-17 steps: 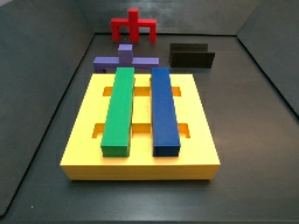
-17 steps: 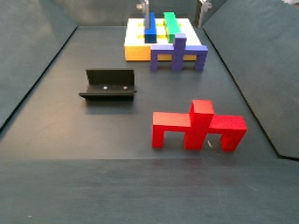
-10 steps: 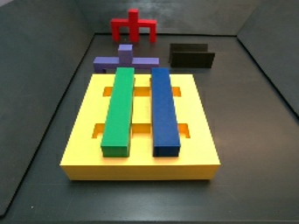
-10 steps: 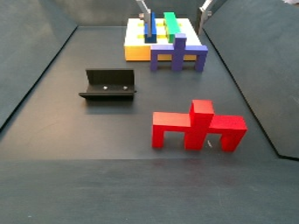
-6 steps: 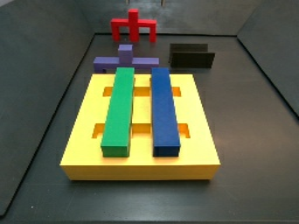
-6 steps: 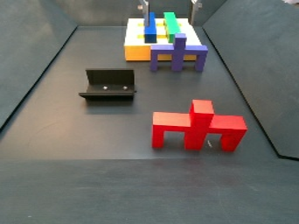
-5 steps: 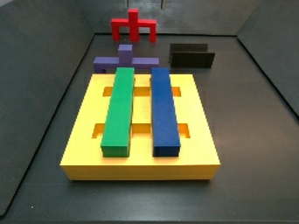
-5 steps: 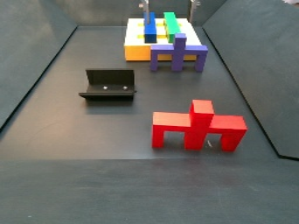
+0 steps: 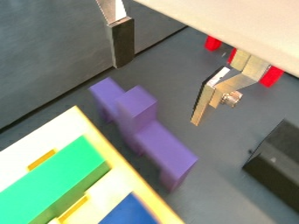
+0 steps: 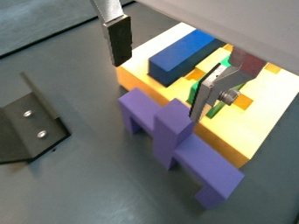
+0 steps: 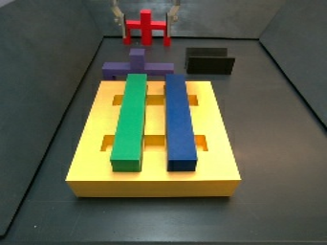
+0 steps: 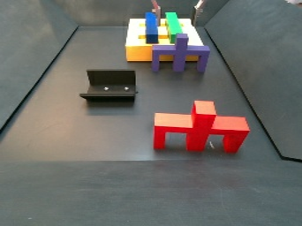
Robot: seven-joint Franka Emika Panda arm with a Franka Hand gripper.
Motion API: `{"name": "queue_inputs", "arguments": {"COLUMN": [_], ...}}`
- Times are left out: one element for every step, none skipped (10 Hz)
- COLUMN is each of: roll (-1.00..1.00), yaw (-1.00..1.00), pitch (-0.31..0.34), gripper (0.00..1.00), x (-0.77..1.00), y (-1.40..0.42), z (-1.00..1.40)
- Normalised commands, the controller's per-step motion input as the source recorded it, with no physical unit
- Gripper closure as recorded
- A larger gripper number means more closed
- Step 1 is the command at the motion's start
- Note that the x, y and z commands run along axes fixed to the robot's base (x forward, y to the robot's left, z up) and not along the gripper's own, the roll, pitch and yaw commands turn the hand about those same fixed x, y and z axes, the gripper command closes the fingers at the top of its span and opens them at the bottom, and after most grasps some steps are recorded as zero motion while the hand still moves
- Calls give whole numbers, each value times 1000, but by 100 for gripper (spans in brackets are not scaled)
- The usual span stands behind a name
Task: Pick up the purple object. Move up. Move to above the board. Insert the purple object.
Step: Pick up the purple object.
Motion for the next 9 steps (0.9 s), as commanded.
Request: {"name": "queue_inputs", "arguments": {"roll": [6,11,9,0,0,0,0,0,0], "yaw": [-206,-200,-160,0,0,0,0,0,-89], "pitch": [-71,-34,-19,-31,-73,-109,-137,-117,-84], "gripper": [0,0,0,0,0,0,0,0,0], "x": [0,31,0,-177,-331,-331,-220,-57,-26], "y": [-29,0,0,0,0,-20,-71,-100,-63], "z": [-306,-363,-286,-277,-246,-237,-274,-297,-260]}}
